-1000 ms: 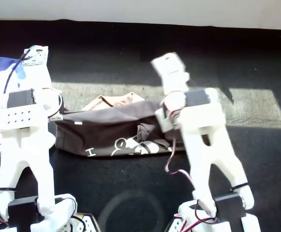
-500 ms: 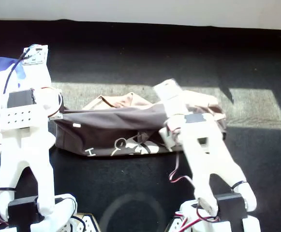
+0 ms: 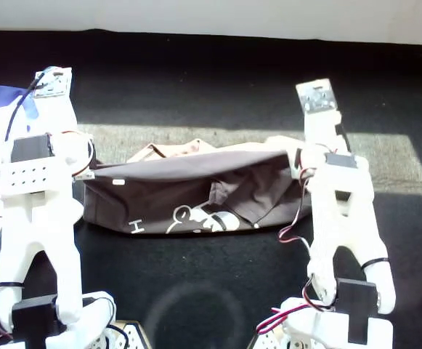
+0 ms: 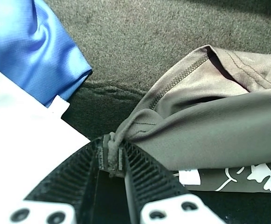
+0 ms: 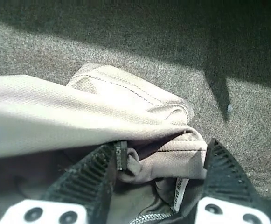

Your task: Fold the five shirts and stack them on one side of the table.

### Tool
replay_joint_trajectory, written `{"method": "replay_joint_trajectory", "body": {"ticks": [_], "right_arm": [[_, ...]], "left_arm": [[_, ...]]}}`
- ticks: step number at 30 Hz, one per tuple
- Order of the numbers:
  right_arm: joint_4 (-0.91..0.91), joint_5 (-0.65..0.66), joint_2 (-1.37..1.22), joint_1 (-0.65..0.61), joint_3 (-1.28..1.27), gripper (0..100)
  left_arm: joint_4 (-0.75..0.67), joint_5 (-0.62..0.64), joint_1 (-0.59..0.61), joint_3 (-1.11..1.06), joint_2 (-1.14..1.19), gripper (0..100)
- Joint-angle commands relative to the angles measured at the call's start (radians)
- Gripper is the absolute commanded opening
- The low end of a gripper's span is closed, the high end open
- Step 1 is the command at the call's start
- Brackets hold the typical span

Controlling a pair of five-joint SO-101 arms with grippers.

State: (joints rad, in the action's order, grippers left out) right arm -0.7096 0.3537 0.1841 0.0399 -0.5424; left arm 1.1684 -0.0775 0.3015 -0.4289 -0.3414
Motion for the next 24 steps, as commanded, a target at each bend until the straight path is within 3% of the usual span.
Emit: {"method": "replay_joint_trajectory", "body": {"ticks": [1,7,12,17,21,24], "right_arm": [[-0.128,-0.041,0.113,0.010,0.130,26.6],[-0.355,-0.143,0.300,-0.053,0.179,26.6],[-0.516,-0.143,0.343,-0.216,0.079,26.6],[-0.375,-0.143,0.285,-0.352,-0.160,25.4],[-0.234,-0.144,0.153,-0.372,-0.228,16.3],[-0.220,-0.147,0.054,-0.380,-0.209,15.2]], "left_arm": [[-0.006,0.000,0.015,0.004,-0.008,1],[-0.006,0.000,0.013,0.005,-0.008,1],[-0.011,0.000,0.013,0.004,-0.004,1],[-0.012,0.000,0.013,0.004,-0.004,1],[-0.012,0.000,0.012,0.004,-0.004,1],[-0.012,0.000,0.012,0.004,-0.002,1]]}}
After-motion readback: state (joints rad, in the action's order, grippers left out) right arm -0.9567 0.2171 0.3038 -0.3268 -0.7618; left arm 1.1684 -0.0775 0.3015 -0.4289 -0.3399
